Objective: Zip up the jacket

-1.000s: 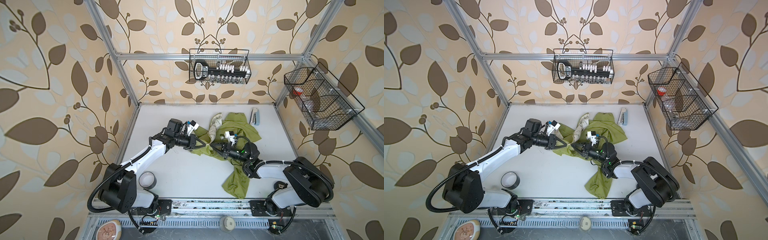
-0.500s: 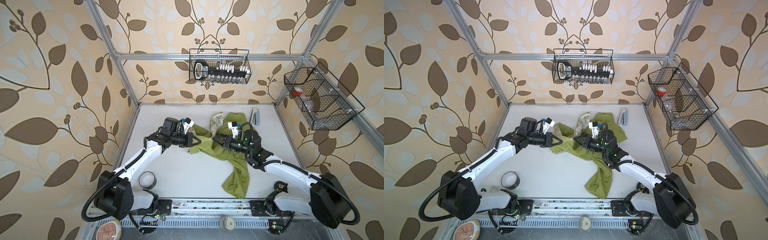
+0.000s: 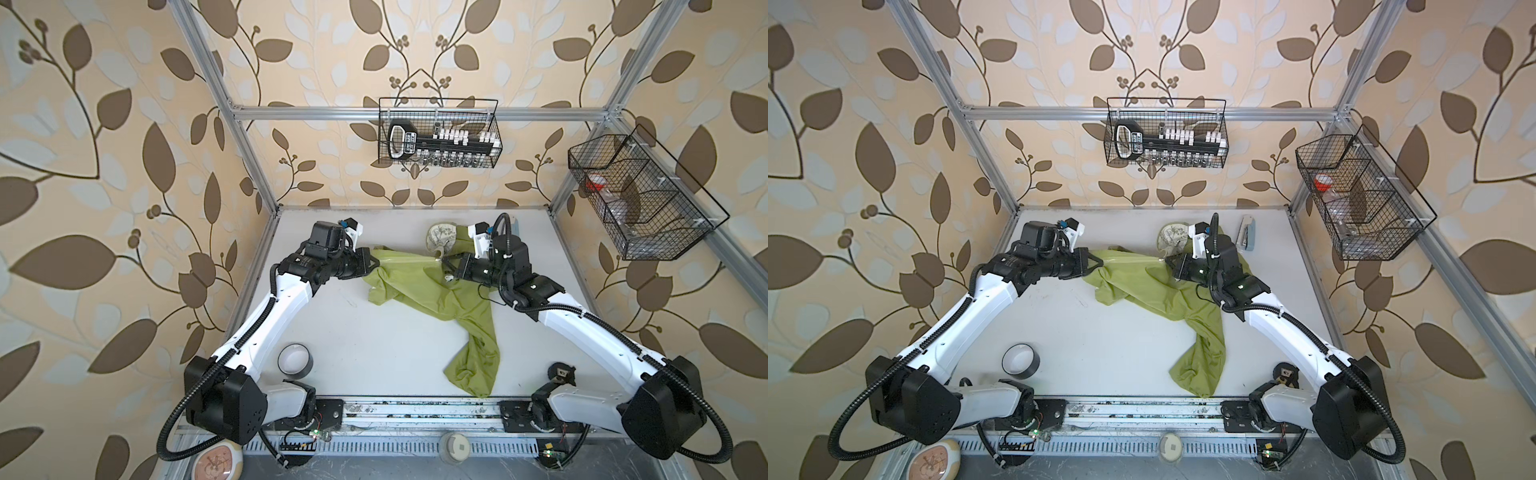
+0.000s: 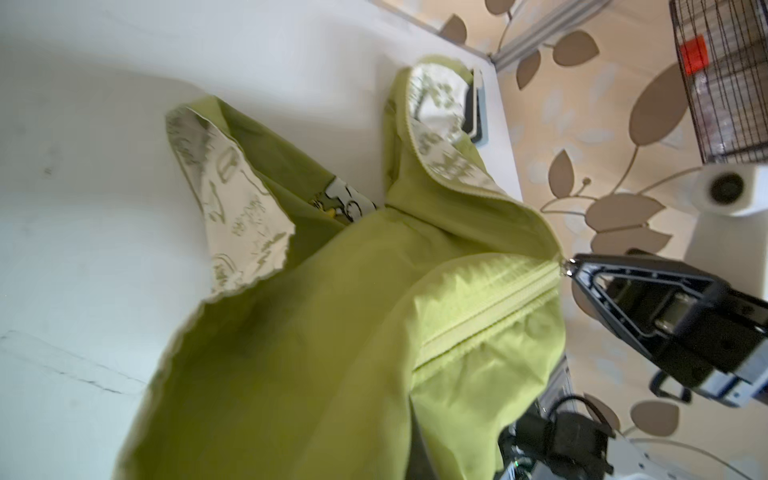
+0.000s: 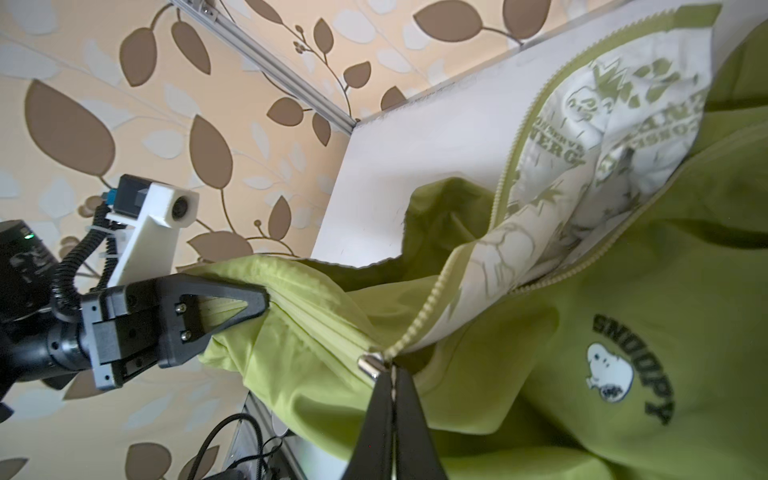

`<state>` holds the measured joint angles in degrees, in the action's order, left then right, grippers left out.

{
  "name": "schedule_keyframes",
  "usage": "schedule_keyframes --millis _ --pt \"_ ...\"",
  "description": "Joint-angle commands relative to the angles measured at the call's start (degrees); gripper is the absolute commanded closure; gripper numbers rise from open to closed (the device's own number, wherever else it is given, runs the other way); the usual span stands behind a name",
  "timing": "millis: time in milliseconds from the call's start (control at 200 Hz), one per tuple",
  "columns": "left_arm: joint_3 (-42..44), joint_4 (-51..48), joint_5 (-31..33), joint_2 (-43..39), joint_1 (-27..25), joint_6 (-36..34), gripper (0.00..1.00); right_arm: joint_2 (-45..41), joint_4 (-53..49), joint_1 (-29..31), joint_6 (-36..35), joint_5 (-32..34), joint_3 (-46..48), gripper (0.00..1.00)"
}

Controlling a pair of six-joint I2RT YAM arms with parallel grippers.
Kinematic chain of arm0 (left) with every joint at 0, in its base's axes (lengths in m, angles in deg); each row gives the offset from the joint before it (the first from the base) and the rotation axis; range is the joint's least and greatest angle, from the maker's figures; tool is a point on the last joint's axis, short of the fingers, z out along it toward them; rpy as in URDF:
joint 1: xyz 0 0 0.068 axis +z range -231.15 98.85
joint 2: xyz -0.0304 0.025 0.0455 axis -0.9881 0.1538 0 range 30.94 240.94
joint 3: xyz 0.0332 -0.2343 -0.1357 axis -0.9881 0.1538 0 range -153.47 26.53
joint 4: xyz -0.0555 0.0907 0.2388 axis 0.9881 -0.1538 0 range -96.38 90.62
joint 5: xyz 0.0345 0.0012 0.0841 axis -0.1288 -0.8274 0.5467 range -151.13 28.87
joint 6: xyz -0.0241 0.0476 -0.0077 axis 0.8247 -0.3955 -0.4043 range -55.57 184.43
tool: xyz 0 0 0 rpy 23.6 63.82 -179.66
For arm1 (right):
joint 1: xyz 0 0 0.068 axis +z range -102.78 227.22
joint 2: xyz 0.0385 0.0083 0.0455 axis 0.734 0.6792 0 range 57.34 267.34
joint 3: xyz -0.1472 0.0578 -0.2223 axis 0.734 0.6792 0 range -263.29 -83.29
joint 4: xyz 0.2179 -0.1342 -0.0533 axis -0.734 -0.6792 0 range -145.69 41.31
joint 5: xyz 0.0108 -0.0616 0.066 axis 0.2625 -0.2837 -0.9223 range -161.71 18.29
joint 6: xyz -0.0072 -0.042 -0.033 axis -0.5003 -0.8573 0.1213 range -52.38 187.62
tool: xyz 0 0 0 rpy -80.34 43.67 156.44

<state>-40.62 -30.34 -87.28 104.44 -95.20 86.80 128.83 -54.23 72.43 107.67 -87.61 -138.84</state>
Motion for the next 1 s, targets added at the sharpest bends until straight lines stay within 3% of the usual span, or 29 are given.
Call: schedule_keyframes --millis 0,390,995 --pt "-4.07 -4.30 11.69 1.30 2.25 -1.97 1.00 0.88 -5.53 -2.14 -4.89 6.97 -3.69 1.00" --pt "-17.53 -5.56 26.28 8.40 3.99 -2.83 1.00 6.47 -8.67 -8.89 -7.18 9.24 -12.51 1.00" --pt "-49.75 -8.22 32.61 22.12 8.02 -6.04 1.00 9.97 -11.92 -21.04 -3.93 4.12 -28.01 1.00"
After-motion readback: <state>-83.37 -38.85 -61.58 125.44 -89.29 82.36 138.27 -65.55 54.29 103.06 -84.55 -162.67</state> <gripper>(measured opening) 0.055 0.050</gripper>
